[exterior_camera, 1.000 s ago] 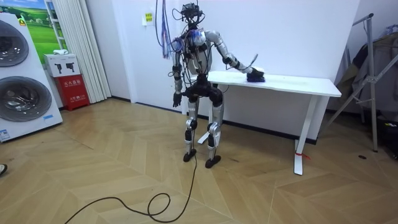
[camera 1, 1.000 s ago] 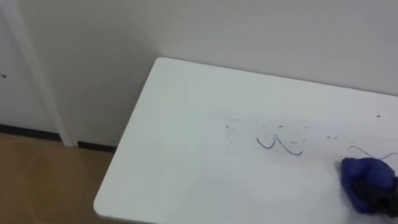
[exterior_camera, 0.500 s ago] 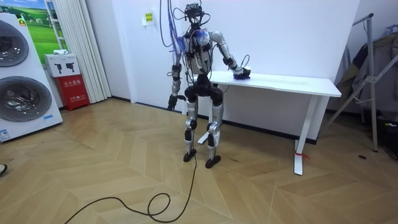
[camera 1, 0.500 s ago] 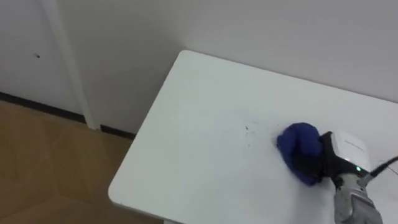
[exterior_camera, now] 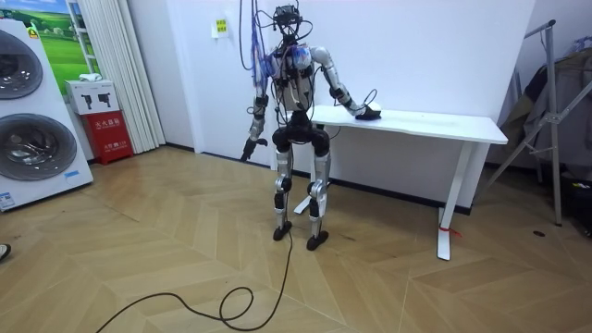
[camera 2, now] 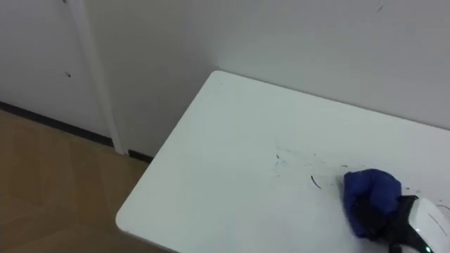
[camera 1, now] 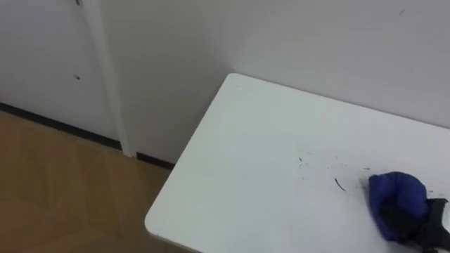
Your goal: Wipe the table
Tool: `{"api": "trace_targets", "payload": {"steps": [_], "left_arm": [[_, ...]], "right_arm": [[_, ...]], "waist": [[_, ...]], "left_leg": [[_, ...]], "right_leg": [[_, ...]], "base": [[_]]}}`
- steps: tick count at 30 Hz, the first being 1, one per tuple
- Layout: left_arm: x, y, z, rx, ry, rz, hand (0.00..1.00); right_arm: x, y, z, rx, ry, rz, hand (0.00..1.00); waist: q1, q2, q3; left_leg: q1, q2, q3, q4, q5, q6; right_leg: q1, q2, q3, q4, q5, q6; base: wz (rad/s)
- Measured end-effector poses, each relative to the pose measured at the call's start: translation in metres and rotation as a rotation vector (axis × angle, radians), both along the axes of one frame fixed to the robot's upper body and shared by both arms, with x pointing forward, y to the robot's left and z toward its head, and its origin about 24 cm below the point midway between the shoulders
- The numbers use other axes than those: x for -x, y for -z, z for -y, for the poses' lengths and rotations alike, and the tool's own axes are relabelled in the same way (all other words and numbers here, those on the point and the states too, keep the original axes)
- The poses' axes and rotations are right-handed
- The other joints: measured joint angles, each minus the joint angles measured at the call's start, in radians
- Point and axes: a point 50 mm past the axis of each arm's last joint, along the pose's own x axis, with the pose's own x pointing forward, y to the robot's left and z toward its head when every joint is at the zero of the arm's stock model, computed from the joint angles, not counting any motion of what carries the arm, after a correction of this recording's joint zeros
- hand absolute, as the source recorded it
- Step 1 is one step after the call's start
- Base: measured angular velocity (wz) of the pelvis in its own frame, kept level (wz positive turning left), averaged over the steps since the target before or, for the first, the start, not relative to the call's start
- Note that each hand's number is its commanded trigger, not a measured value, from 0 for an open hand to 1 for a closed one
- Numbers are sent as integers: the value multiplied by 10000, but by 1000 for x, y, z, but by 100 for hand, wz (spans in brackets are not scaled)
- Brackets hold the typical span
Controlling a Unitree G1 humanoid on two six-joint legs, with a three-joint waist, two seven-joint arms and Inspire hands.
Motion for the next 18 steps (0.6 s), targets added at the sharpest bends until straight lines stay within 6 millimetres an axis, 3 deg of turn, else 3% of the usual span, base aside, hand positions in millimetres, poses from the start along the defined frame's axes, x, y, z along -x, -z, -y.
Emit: {"api": "trace_targets", "payload": {"steps": [3,4,6,7,8,10,12,15,18], "left_arm": [[-9,3,10,322,341,116,0],[-14,5,16,448,507,181,0],[-22,6,21,590,779,305,0],[-28,6,23,621,913,378,0],[-32,6,25,646,950,429,0],[-37,5,28,658,1169,504,0],[-31,5,30,709,1292,446,0],[-9,6,25,722,709,28,0],[1,4,17,533,419,-62,0]], "right_arm": [[-33,-6,-18,-408,-555,-163,100],[-48,-10,-31,-433,-1219,-364,100],[-76,-21,-58,-480,-2756,-424,100],[-92,-28,-82,-559,-3927,-354,100],[-108,-36,-106,-580,-5066,-324,100],[-121,-44,-125,-624,-6026,-253,100],[-123,-45,-128,-697,-6209,-260,100],[-101,-29,-112,-922,-5813,-112,100],[-63,-12,-87,-1276,-4573,587,100]], "waist": [[293,108,29],[540,163,38],[780,125,154],[930,86,256],[1004,0,306],[1078,-118,457],[1264,-137,446],[1131,-199,391],[542,-190,300]], "left_leg": [[29,152,483,-48,20,-48],[35,256,781,-136,52,-97],[15,330,819,-229,89,-146],[-52,383,829,-229,85,-228],[-227,416,795,-223,126,-281],[-388,414,678,-212,228,-266],[-474,366,495,-143,235,-256],[-451,296,290,-110,234,-230],[-420,156,272,-135,292,-134]], "right_leg": [[-222,99,408,110,24,-39],[-428,156,581,191,80,-131],[-698,284,840,321,151,-246],[-838,376,983,319,192,-314],[-1008,426,997,297,226,-371],[-1075,450,913,217,235,-412],[-1037,443,767,37,231,-410],[-841,358,431,-37,190,-343],[-526,198,397,-87,127,-241]], "base": [[-63],[-71],[-59],[-26],[-12],[22],[33],[40],[80]]}}
